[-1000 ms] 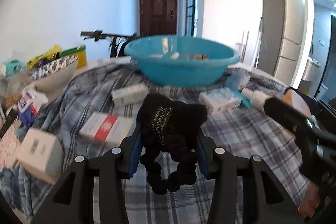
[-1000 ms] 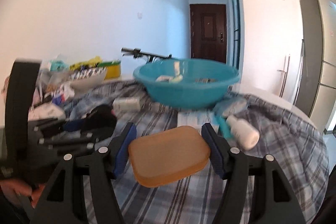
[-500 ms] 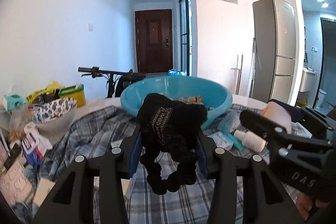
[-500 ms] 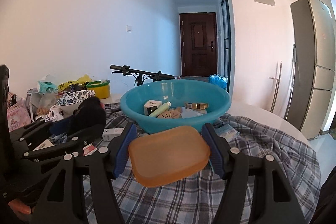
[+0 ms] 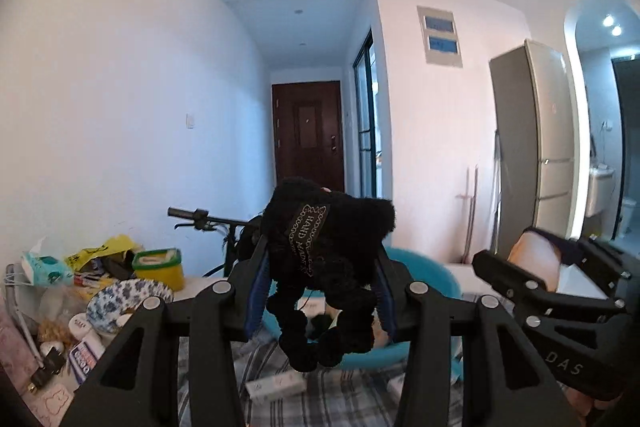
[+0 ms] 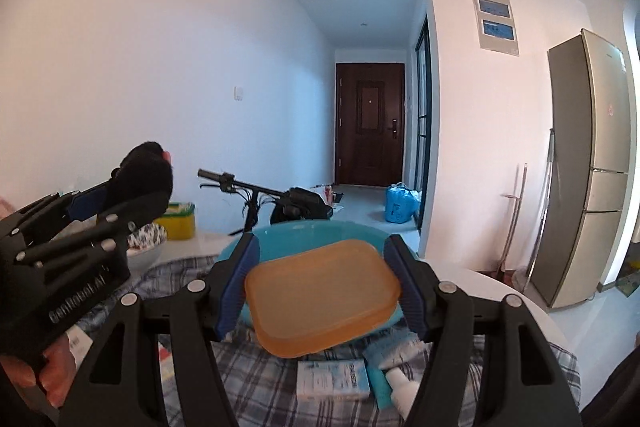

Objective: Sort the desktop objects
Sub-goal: 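Carry the black glove with the left gripper while the right carries the soap box over the basin, then lower the black glove and orange soap box into the basin with both grippers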

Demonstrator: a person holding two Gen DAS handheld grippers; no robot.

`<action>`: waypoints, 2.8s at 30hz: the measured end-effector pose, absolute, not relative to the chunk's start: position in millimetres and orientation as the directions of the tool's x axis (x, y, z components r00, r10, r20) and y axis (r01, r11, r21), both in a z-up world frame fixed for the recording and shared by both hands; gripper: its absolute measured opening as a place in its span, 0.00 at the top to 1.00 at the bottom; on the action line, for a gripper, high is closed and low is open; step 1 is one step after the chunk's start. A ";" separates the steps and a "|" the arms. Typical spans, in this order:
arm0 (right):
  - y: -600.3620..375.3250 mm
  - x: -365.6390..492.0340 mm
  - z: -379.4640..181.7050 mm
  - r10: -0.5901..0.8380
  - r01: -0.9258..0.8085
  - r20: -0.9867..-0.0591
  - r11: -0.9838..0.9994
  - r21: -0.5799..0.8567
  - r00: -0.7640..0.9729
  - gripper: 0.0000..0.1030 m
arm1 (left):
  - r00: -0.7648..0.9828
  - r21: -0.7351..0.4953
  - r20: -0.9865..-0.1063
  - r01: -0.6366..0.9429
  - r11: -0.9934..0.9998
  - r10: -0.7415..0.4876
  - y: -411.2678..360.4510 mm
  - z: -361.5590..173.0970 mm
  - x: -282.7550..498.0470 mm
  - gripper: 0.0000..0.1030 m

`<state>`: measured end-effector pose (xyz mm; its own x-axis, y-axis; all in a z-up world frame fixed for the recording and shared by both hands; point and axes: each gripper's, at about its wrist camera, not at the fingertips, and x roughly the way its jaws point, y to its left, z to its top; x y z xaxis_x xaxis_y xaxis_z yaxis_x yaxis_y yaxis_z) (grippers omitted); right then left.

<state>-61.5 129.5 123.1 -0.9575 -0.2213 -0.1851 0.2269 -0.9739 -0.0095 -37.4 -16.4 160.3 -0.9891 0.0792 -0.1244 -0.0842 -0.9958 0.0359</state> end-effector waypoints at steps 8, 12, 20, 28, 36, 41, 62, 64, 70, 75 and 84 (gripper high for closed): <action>128.0 -83.2 189.9 -0.241 0.237 -0.092 -0.970 0.051 -0.966 0.38 | -0.995 0.009 -0.084 -0.059 -0.998 0.059 -20.3 214.4 -66.3 0.54; 125.6 -90.3 217.2 -0.221 0.220 -0.015 -0.974 0.050 -0.975 0.38 | -0.998 -0.024 -0.053 -0.021 -1.000 0.022 -24.4 232.0 -85.8 0.54; 133.7 -109.5 238.8 -0.207 0.210 0.048 -0.974 0.088 -0.977 0.38 | -0.998 -0.031 -0.031 -0.057 -0.998 0.058 -22.3 259.5 -117.4 0.54; 138.2 -129.3 237.5 -0.189 0.193 0.068 -0.979 0.064 -0.980 0.38 | -0.995 -0.028 -0.024 -0.093 -0.995 0.094 -12.6 248.2 -138.7 0.54; 139.6 -157.0 211.3 -0.214 0.213 -0.007 -0.974 0.083 -0.977 0.38 | -0.995 0.002 -0.071 -0.076 -0.997 0.075 -1.8 220.1 -162.3 0.54; 143.7 -154.4 211.3 -0.209 0.208 -0.003 -0.975 0.072 -0.978 0.38 | -0.992 0.010 -0.095 -0.082 -0.997 0.080 3.7 213.7 -169.7 0.54; 140.1 -234.9 174.8 -0.207 0.200 -0.213 -0.978 0.054 -0.955 0.38 | -0.941 -0.039 -0.322 -0.097 -0.995 0.104 0.7 167.9 -248.9 0.54; 139.3 -242.6 168.0 -0.204 0.197 -0.236 -0.979 0.051 -0.950 0.38 | -0.929 -0.054 -0.355 -0.096 -0.994 0.109 -1.2 161.6 -259.0 0.54; 139.6 -264.3 152.1 -0.194 0.190 -0.307 -0.981 0.043 -0.932 0.38 | -0.901 -0.030 -0.426 -0.074 -0.997 0.080 -1.9 143.5 -286.0 0.54; 139.9 -288.1 130.5 -0.198 0.191 -0.393 -0.980 0.058 -0.898 0.38 | -0.845 -0.029 -0.531 -0.055 -0.998 0.062 -5.2 116.7 -317.7 0.54; 142.6 -341.6 68.8 -0.154 0.166 -0.588 -0.986 0.034 -0.794 0.38 | -0.713 -0.099 -0.692 -0.059 -0.993 0.111 -9.2 58.3 -366.1 0.54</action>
